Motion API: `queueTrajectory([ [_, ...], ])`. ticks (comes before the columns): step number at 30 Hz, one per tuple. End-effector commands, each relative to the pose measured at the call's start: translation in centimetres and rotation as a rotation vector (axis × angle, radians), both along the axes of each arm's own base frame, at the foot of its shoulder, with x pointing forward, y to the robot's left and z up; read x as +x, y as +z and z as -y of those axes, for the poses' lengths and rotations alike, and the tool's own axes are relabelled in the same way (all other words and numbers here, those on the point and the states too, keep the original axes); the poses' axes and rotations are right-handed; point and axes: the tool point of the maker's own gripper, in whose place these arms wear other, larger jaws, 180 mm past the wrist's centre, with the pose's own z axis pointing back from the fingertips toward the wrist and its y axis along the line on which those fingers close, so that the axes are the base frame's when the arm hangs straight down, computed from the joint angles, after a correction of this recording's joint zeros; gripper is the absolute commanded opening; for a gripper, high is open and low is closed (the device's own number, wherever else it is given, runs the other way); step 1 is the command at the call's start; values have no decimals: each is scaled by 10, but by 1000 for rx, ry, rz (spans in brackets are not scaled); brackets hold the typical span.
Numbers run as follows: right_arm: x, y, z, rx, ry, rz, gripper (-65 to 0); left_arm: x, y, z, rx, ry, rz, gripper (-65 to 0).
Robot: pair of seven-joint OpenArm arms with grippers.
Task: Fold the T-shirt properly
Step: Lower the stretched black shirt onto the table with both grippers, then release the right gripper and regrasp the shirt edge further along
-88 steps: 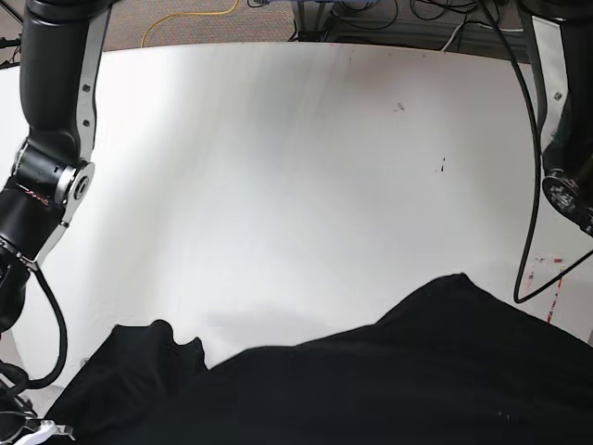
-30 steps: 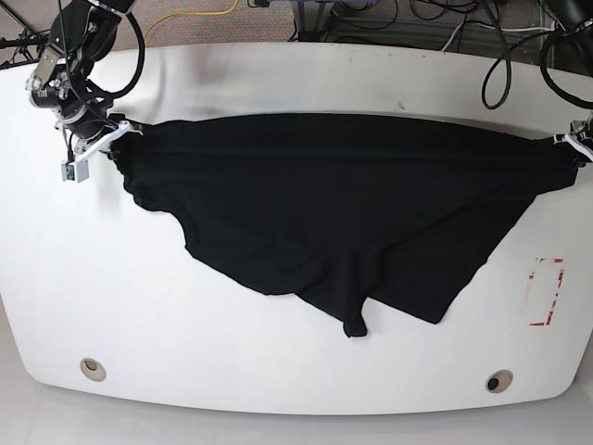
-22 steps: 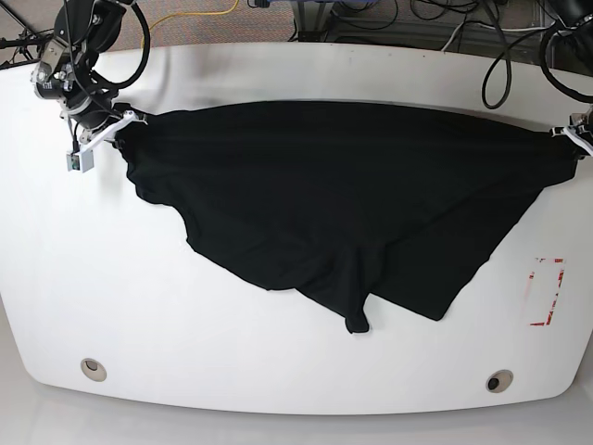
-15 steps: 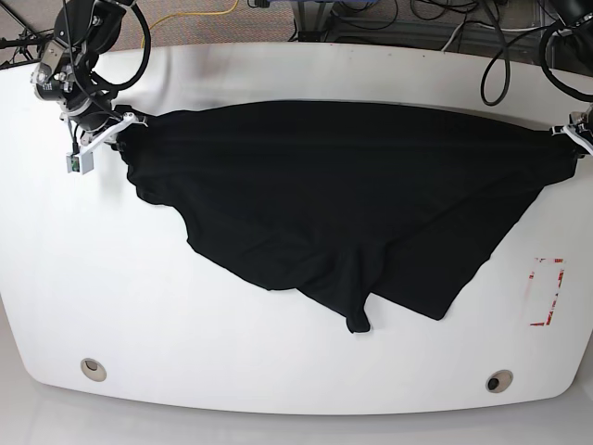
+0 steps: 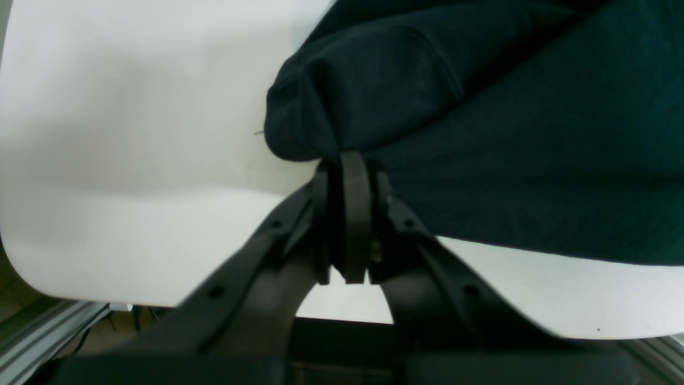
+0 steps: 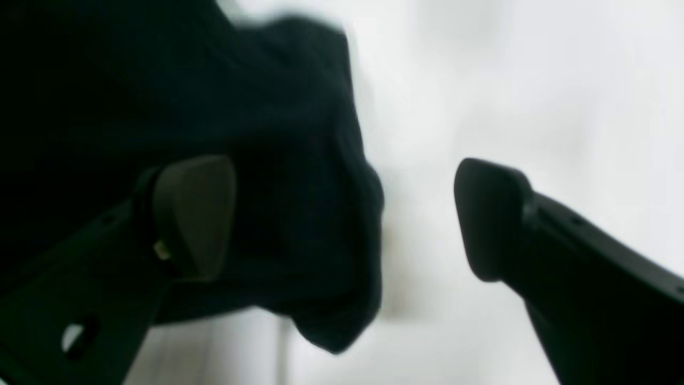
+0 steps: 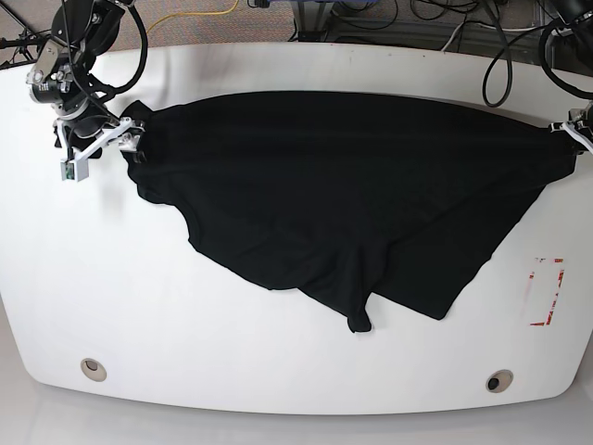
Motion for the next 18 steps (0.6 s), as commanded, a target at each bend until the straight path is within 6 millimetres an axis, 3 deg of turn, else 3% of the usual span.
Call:
queueTrajectory([
  [1, 21, 27, -5, -23, 35, 98, -30, 3, 10, -6, 28, -8, 24, -650],
  [5, 42, 34, -20, -15, 87, 129, -30, 3, 8, -3, 19, -8, 23, -650],
  [18, 123, 23, -64, 115, 207, 128, -30, 3, 5, 2, 4, -7, 27, -650],
])
